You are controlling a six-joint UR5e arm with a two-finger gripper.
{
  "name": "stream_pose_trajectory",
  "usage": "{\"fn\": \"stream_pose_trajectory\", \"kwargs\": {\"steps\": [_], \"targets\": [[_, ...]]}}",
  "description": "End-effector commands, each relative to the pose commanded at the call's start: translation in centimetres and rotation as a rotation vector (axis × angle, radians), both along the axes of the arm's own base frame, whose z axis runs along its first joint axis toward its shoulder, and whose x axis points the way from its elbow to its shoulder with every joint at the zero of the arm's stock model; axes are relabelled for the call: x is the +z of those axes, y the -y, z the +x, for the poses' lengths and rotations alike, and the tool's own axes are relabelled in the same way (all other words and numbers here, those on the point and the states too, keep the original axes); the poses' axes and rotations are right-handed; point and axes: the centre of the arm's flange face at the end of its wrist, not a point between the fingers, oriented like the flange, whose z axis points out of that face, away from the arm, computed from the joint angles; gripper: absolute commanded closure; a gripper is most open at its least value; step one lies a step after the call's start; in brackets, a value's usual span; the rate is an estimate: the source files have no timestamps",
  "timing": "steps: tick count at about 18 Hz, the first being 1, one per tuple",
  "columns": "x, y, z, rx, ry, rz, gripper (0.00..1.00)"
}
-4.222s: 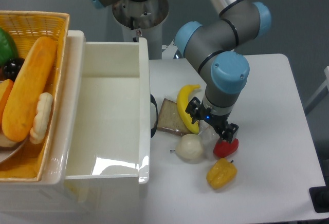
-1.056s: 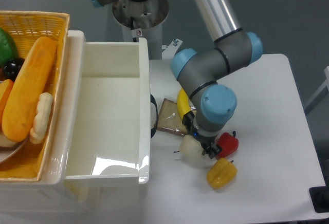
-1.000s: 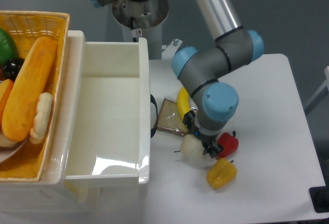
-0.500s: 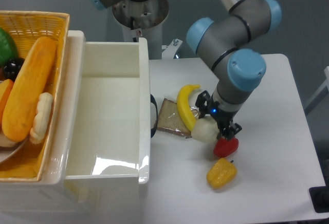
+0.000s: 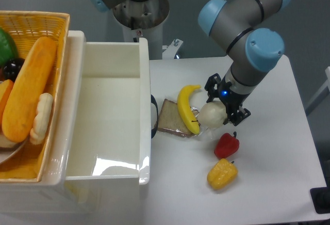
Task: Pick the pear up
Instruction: 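Lift the white fruit up off the table with the gripper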
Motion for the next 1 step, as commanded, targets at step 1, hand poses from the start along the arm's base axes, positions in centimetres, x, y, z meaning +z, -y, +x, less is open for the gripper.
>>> {"fn": "stream_pose_trajectory", "kwargs": {"steps": [1], "targets": [[0.09,0.24,-0.16,0.005,-0.001,0.001,0.56]]}}
